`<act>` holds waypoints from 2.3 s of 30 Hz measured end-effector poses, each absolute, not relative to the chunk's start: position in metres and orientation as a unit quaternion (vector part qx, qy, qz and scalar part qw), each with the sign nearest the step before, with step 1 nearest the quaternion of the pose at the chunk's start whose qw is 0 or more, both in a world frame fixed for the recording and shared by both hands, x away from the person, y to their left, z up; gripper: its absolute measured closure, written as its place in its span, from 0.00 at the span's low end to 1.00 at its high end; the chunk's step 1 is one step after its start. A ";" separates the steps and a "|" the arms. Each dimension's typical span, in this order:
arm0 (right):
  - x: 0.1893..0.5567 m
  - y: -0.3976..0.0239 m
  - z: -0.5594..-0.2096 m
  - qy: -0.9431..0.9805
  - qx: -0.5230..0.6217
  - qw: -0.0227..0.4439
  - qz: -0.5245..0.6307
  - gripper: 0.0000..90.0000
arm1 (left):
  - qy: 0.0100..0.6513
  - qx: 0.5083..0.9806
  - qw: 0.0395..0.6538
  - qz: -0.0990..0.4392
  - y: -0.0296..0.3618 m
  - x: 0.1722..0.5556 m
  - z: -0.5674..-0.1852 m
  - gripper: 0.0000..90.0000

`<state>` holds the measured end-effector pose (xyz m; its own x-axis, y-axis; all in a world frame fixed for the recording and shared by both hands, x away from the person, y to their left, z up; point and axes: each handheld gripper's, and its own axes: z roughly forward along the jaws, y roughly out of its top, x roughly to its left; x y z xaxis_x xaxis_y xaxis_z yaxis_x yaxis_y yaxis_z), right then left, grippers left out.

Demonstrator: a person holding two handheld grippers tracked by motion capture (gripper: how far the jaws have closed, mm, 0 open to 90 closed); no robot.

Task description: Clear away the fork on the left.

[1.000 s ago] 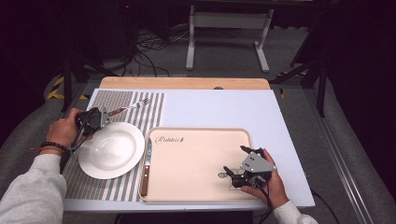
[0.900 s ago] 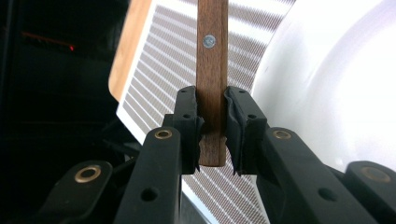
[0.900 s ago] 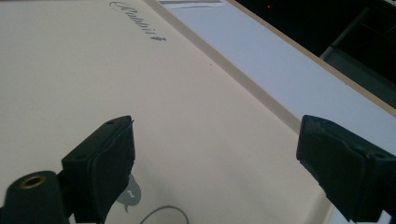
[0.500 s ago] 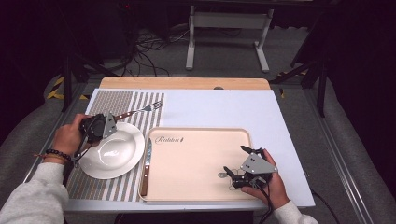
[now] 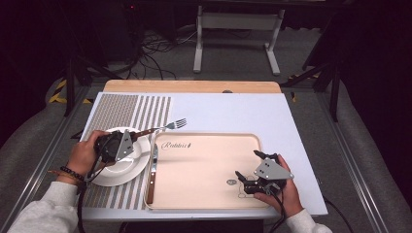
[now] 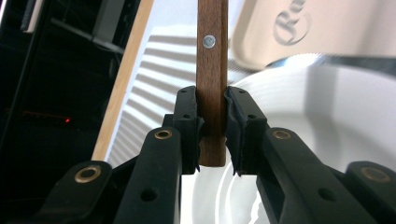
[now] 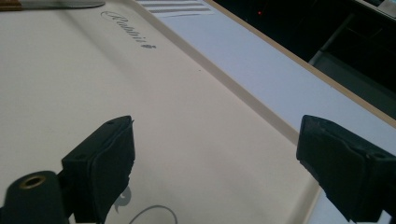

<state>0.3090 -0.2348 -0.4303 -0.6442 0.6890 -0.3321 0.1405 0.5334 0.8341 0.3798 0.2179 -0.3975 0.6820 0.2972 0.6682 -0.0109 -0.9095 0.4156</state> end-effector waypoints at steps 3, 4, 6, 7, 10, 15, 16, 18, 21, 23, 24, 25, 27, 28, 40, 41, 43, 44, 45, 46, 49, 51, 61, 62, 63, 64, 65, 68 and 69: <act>0.309 -0.238 -0.429 0.805 0.259 0.339 0.412 0.14 | 0.076 0.896 0.201 0.389 0.214 0.376 -0.398 0.85; 0.310 -0.241 -0.426 0.799 0.264 0.342 0.418 0.14 | 0.070 0.898 0.205 0.383 0.209 0.372 -0.398 0.85; 0.310 -0.243 -0.425 0.796 0.266 0.343 0.422 0.14 | 0.069 0.899 0.208 0.380 0.208 0.370 -0.399 0.85; 0.310 -0.243 -0.425 0.796 0.266 0.344 0.422 0.14 | 0.066 0.899 0.217 0.375 0.205 0.367 -0.399 0.85; 0.309 -0.242 -0.425 0.797 0.264 0.342 0.422 0.14 | 0.059 0.899 0.227 0.370 0.200 0.359 -0.401 0.84; 0.306 -0.239 -0.426 0.800 0.257 0.346 0.418 0.14 | 0.039 0.903 0.234 0.357 0.190 0.350 -0.405 0.85; 0.305 -0.239 -0.425 0.800 0.257 0.347 0.418 0.14 | 0.032 0.904 0.231 0.358 0.188 0.348 -0.406 0.85; 0.305 -0.239 -0.425 0.796 0.261 0.352 0.418 0.14 | 0.029 0.905 0.237 0.352 0.183 0.345 -0.407 0.84; 0.305 -0.242 -0.423 0.789 0.268 0.357 0.421 0.14 | 0.024 0.906 0.248 0.341 0.178 0.342 -0.409 0.85; 0.306 -0.244 -0.423 0.788 0.271 0.358 0.422 0.14 | 0.022 0.909 0.261 0.325 0.176 0.340 -0.409 0.85; 0.307 -0.245 -0.423 0.787 0.273 0.359 0.421 0.15 | 0.024 0.909 0.267 0.320 0.174 0.339 -0.409 0.85; 0.308 -0.246 -0.422 0.786 0.276 0.359 0.422 0.15 | 0.022 0.908 0.270 0.320 0.173 0.339 -0.410 0.84; 0.309 -0.249 -0.422 0.781 0.283 0.358 0.427 0.15 | 0.013 0.911 0.267 0.315 0.168 0.336 -0.412 0.84; 0.309 -0.249 -0.422 0.780 0.286 0.356 0.428 0.15 | 0.010 0.913 0.261 0.312 0.166 0.335 -0.413 0.84; 0.310 -0.251 -0.424 0.783 0.285 0.360 0.420 0.15 | -0.009 0.923 0.256 0.287 0.152 0.330 -0.425 0.84; 0.311 -0.251 -0.423 0.782 0.287 0.359 0.421 0.15 | -0.006 0.924 0.255 0.284 0.151 0.329 -0.426 0.84; 0.310 -0.252 -0.423 0.780 0.287 0.361 0.422 0.15 | -0.008 0.925 0.255 0.281 0.150 0.328 -0.428 0.84; 0.310 -0.251 -0.423 0.781 0.286 0.361 0.422 0.15 | -0.010 0.925 0.256 0.279 0.149 0.327 -0.428 0.84; 0.309 -0.251 -0.423 0.781 0.285 0.362 0.421 0.15 | -0.004 0.927 0.254 0.275 0.147 0.326 -0.429 0.84; 0.309 -0.251 -0.423 0.781 0.284 0.362 0.422 0.15 | -0.003 0.929 0.253 0.270 0.146 0.326 -0.429 0.84; 0.308 -0.250 -0.422 0.783 0.281 0.362 0.421 0.15 | 0.000 0.933 0.254 0.255 0.141 0.322 -0.433 0.84; 0.308 -0.249 -0.421 0.783 0.277 0.363 0.422 0.15 | -0.001 0.934 0.251 0.253 0.139 0.319 -0.434 0.84; 0.315 -0.244 -0.418 0.784 0.266 0.361 0.430 0.15 | 0.025 0.947 0.249 0.202 0.132 0.313 -0.451 0.84; 0.316 -0.243 -0.418 0.784 0.265 0.360 0.431 0.15 | 0.027 0.946 0.253 0.199 0.132 0.312 -0.451 0.84; 0.317 -0.242 -0.418 0.785 0.263 0.358 0.431 0.15 | 0.031 0.946 0.254 0.198 0.132 0.312 -0.451 0.84; 0.318 -0.242 -0.418 0.785 0.262 0.358 0.431 0.15 | 0.031 0.946 0.253 0.199 0.132 0.311 -0.451 0.84; 0.319 -0.241 -0.418 0.786 0.260 0.357 0.431 0.15 | 0.034 0.946 0.257 0.194 0.134 0.311 -0.451 0.84; 0.320 -0.239 -0.418 0.788 0.258 0.355 0.433 0.15 | 0.042 0.946 0.258 0.194 0.136 0.310 -0.452 0.84; 0.321 -0.238 -0.418 0.788 0.256 0.356 0.432 0.14 | 0.043 0.945 0.259 0.193 0.136 0.310 -0.452 0.84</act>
